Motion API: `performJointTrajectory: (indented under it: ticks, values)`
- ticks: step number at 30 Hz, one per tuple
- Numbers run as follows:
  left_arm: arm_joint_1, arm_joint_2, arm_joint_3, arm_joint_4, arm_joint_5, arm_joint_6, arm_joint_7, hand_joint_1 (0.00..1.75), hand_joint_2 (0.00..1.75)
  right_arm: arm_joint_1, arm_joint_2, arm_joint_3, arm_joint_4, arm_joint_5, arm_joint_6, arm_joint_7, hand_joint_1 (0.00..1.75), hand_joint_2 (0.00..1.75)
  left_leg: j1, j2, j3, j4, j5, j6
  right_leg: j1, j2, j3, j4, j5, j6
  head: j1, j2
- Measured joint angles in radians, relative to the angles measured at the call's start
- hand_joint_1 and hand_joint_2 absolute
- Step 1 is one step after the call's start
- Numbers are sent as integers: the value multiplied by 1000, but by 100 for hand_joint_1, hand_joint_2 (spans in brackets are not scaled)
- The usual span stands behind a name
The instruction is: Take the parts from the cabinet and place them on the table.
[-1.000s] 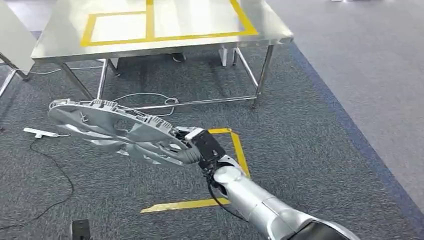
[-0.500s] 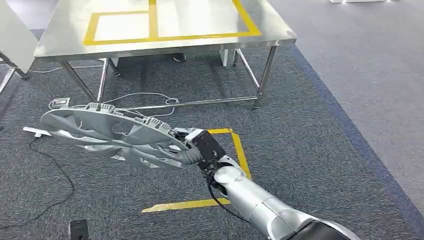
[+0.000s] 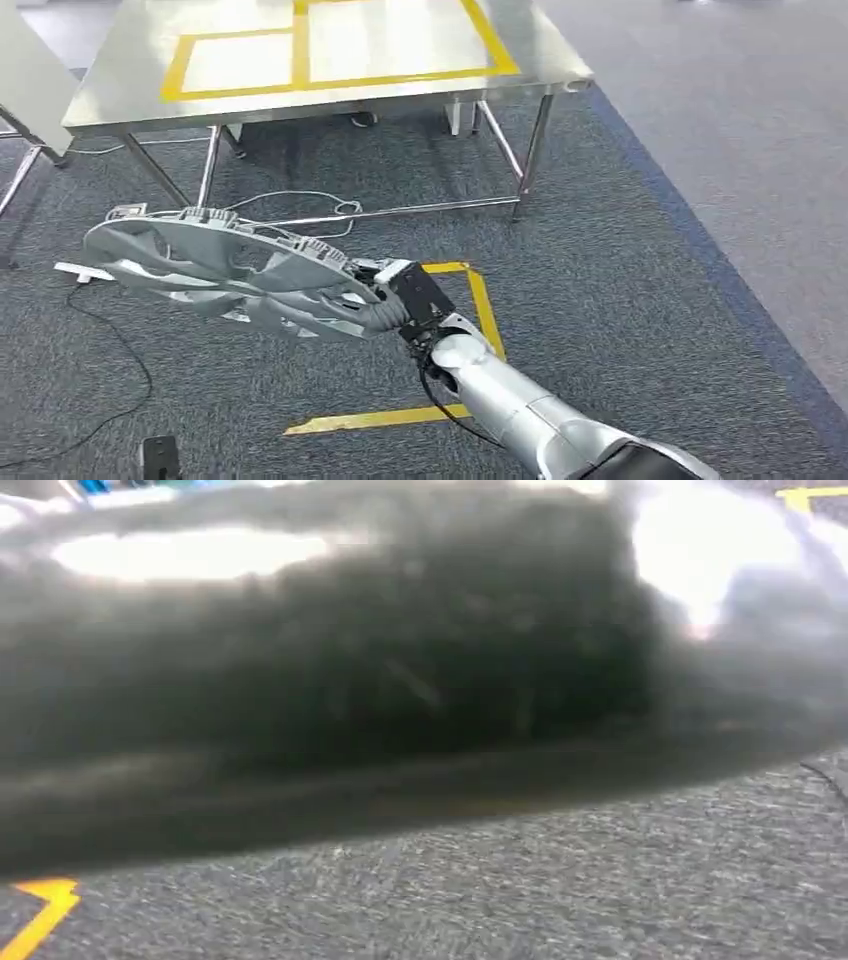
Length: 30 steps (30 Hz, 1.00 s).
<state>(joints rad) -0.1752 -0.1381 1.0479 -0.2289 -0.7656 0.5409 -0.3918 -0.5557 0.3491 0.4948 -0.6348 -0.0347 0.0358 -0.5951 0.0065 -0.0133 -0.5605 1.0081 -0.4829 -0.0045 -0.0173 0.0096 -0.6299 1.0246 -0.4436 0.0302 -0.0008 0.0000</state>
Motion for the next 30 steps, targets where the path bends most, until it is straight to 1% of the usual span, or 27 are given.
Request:
performJointTrajectory:
  ticks: [1, 2, 3, 4, 6, 7, 8, 9, 10, 11, 12, 13, 14, 15, 16, 17, 18, 19, 21, 22, 23, 24, 25, 27, 28, 29, 30]
  values:
    - [0, 0, 0, 0, 3, 0, 0, 0, 0, 0, 0, 0, 0, 0, 0, 1, 175, 175, 2, 0, 2, -1, -2, -3, 2, 1, -1, 0, -3, -5, -1, 0]
    - [-1, 0, 0, 0, 3, 0, 0, 0, 0, 0, 0, 0, 0, 0, 0, 2, 175, 175, 4, 1, 4, 0, -11, -10, -2, 1, 6, -4, -6, -12, -2, 0]
    - [-1, 1, 0, 0, 3, 0, 0, 0, 0, 1, 1, -1, 0, 0, 0, 2, 175, 175, 6, 7, -2, 18, -19, -13, -3, 1, 13, -5, -11, -19, -1, 0]
    - [-2, -1, 0, 0, 4, 0, 0, 0, 0, 0, 1, -1, 0, 0, 0, 2, 175, 175, 6, 7, -31, 76, -39, -17, -3, -1, 21, -5, -18, -29, -7, 0]
    - [0, -2, 0, 0, 6, 0, 0, 0, 0, 0, 1, -1, 0, -1, 2, 0, 175, 175, 6, 7, -130, 242, -92, -20, -2, -1, 33, -5, -31, -32, -6, 0]
    - [1, -2, 0, 0, 7, 0, 0, 0, 0, 1, 1, -1, 1, -1, 3, 1, 175, 175, 6, 7, -176, 304, -102, -21, -2, -1, 41, -5, -38, -32, -5, 0]
    - [4, -2, 0, 0, 10, 0, 0, 0, 0, 2, 1, -1, 2, -1, 2, 2, 175, 175, 6, 7, -203, 323, -87, -21, -2, 1, 51, -5, -46, -32, -5, 0]
    - [6, -2, 0, 0, 10, 0, 0, 0, 0, 4, 1, -1, 5, -1, 2, 3, 175, 175, 6, 7, -205, 296, -44, -19, -2, 2, 64, -5, -55, -31, -6, 0]
    - [6, -2, 0, 0, 10, 0, 0, 0, 0, 5, 1, -1, 6, -1, 2, 3, 175, 175, 7, 7, -186, 231, 18, -17, -2, 3, 79, -5, -65, -29, -5, 0]
    - [6, -2, 0, 0, 10, 0, 0, 0, 0, 5, 1, -1, 6, -1, 2, 3, 175, 175, 7, 8, -155, 142, 82, -14, -2, 3, 95, -5, -77, -26, -5, 0]
    - [7, -2, 0, 0, 10, 0, 0, 0, 0, 4, 1, -1, 6, -1, 2, 3, 175, 175, 8, 11, -132, 65, 126, -11, -2, 3, 100, -8, -88, -21, -5, 0]
    - [6, -3, 0, 0, 10, 0, 0, 0, 0, 1, 1, -1, 7, -1, 2, 3, 175, 175, -2, 11, -122, 65, 105, -10, 6, 5, 107, -7, -95, -12, -7, 0]
    - [4, -3, 0, 0, 9, 0, 0, 0, 0, 1, 1, -1, 7, -2, 2, 2, 175, 175, -2, 10, -103, 29, 81, 1, 4, 7, 102, -7, -98, -6, -10, 0]
    - [2, -3, -1, 0, 9, 0, 0, 0, 0, -1, 1, -1, 6, -2, 2, 1, 175, 175, -4, 9, -106, 28, 74, 4, 2, 4, 102, -12, -98, 0, -7, 0]
    - [3, -3, -1, 0, 10, 1, 0, 0, 0, 1, 1, -1, 7, -2, 1, 2, 175, 175, -5, 9, -106, 25, 69, 10, 2, 1, 108, -12, -96, 7, -8, 0]
    - [4, -3, -1, 0, 10, 0, 0, 0, 0, 1, 1, -1, 7, -1, 1, 3, 175, 175, -4, 7, -98, 24, 66, 17, 1, -1, 113, -13, -100, 14, -9, 0]
    - [6, -3, -2, 0, 9, 1, 0, 0, 0, 1, 2, -1, 6, -1, 1, 3, 175, 175, 0, 5, -87, 20, 62, 22, 1, -3, 96, 4, -103, 17, -6, 0]
    - [6, -1, -2, 0, 9, 1, 0, 0, 0, -1, 2, 0, 6, -1, 1, 2, 175, 175, 0, 5, -79, 20, 56, 31, 2, -4, 66, 60, -105, 17, -3, 0]
    - [2, 0, -2, 0, 9, 1, 0, 0, 0, 0, 1, 0, 6, -2, 2, 1, 175, 175, -6, 5, -67, 20, 43, 41, 4, -3, -43, 219, -142, 14, -3, 0]
    - [2, 0, -2, 0, 9, 0, 0, 0, 0, 2, 1, 0, 7, -2, 2, 1, 175, 175, -10, 5, -61, 20, 36, 44, 6, -4, -94, 278, -164, 12, -1, 0]
    - [3, -1, -2, 0, 9, 0, 0, 0, 0, 5, 0, 0, 8, -2, 2, 2, 175, 175, -14, 3, -52, 20, 29, 46, 9, -4, -129, 305, -172, 8, -2, 0]
    - [4, -2, -3, 0, 9, 0, 0, 0, 0, 7, -1, 0, 9, -2, 1, 2, 175, 175, -18, 2, -41, 20, 21, 49, 13, -3, -143, 293, -157, 2, -1, 0]
    - [5, -3, -4, 0, 9, 0, 0, 0, 0, 8, -2, 0, 9, -2, 1, 3, 175, 175, -20, -1, -28, 20, 12, 50, 20, -3, -137, 244, -116, -7, -2, 0]
    - [6, -3, -7, 0, 9, 0, 0, 0, 0, 6, -2, 0, 9, -2, 1, 3, 175, 175, -22, -2, -1, 20, -7, 49, 43, -3, -82, 72, 16, -32, -2, 0]
    - [6, -8, -7, 0, 9, 0, 0, 0, 0, 3, -2, 0, 9, -2, 1, 2, 175, 175, -22, -2, 6, 19, -16, 48, 57, -4, -66, 5, 61, -48, -2, 0]
    - [5, -11, -8, 0, 9, 0, 0, 0, 0, 0, -2, 0, 10, -2, 1, 2, 175, 175, -24, -3, 5, 19, -20, 43, 56, -3, -60, -5, 26, -51, -3, 0]
    - [6, -12, -8, 0, 9, 0, 0, 0, 0, 0, -2, 0, 8, -3, 2, -1, 175, 175, -22, -1, 4, 16, -25, 36, 57, -3, -45, -5, 39, -56, -2, 0]
